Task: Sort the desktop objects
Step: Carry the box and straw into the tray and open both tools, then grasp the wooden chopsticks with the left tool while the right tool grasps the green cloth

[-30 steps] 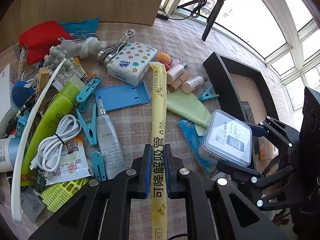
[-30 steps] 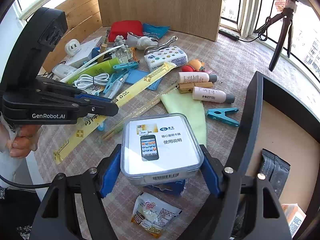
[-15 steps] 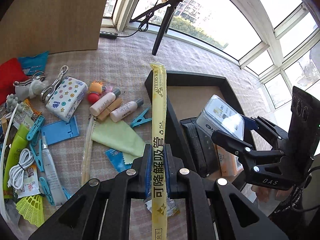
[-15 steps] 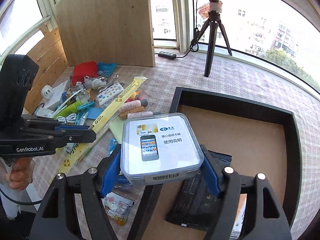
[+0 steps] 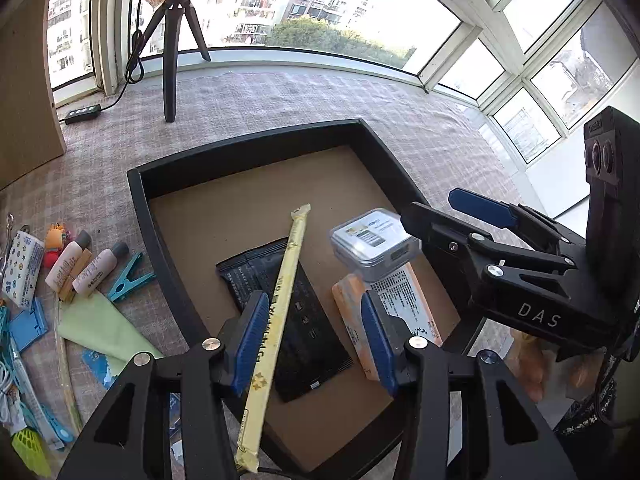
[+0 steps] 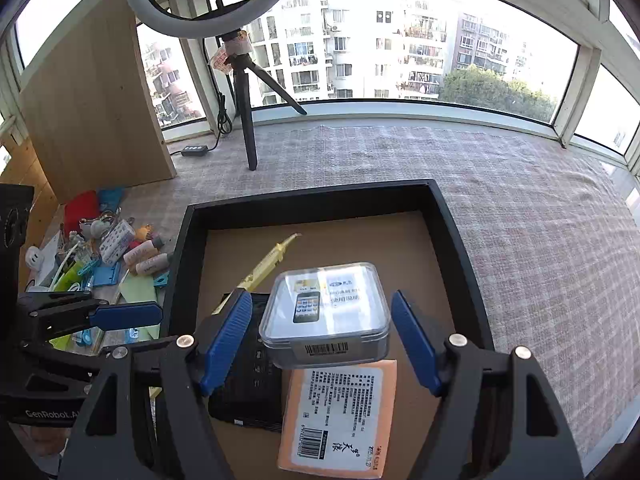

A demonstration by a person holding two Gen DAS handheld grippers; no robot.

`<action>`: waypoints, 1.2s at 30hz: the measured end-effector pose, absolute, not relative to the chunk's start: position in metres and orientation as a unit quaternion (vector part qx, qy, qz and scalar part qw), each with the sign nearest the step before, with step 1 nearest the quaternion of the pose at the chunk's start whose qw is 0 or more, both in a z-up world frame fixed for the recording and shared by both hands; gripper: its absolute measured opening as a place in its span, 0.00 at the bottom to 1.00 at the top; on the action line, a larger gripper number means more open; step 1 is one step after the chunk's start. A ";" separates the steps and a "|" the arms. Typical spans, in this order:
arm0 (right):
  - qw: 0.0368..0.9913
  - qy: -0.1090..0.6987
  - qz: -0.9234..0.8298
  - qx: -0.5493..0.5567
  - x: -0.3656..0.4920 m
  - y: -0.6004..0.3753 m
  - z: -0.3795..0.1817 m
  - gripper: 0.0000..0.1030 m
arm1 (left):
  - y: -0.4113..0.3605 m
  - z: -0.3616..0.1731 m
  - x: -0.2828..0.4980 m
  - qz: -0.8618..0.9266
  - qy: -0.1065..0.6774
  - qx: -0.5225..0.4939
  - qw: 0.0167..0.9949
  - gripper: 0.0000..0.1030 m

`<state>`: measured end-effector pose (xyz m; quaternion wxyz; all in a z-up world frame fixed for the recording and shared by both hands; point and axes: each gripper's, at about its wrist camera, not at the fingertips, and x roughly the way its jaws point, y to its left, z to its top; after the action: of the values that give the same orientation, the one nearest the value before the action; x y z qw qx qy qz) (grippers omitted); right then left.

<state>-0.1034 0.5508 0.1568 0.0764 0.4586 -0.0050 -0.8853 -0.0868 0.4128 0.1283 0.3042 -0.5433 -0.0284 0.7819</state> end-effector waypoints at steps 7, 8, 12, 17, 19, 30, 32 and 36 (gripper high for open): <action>0.083 -0.002 -0.890 0.448 -0.098 0.541 0.165 0.69 | 0.400 0.135 -0.080 0.793 -0.017 -0.534 0.292 0.44; 0.086 -0.003 -0.890 0.448 -0.097 0.538 0.165 0.69 | 0.396 0.136 -0.080 0.796 -0.017 -0.532 0.289 0.44; 0.099 -0.002 -0.886 0.452 -0.097 0.526 0.165 0.69 | 0.373 0.139 -0.078 0.802 -0.019 -0.530 0.276 0.44; 0.120 -0.003 -0.885 0.450 -0.096 0.510 0.165 0.69 | 0.321 0.136 -0.077 0.812 -0.023 -0.532 0.240 0.44; 0.138 -0.005 -0.885 0.445 -0.094 0.503 0.165 0.69 | 0.295 0.134 -0.077 0.816 -0.029 -0.535 0.217 0.44; 0.228 0.038 -0.857 0.460 -0.088 0.435 0.154 0.69 | 0.200 0.096 -0.060 0.816 -0.057 -0.559 0.137 0.43; 0.236 0.045 -0.853 0.463 -0.088 0.422 0.151 0.69 | 0.193 0.088 -0.054 0.815 -0.058 -0.562 0.132 0.43; 0.259 0.054 -0.838 0.477 -0.089 0.396 0.140 0.69 | 0.188 0.072 -0.049 0.804 -0.054 -0.577 0.130 0.43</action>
<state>-0.0891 0.3957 0.1400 0.2593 0.4771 0.0540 -0.8380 -0.0490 0.1879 0.0719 0.1296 -0.5772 -0.0542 0.8044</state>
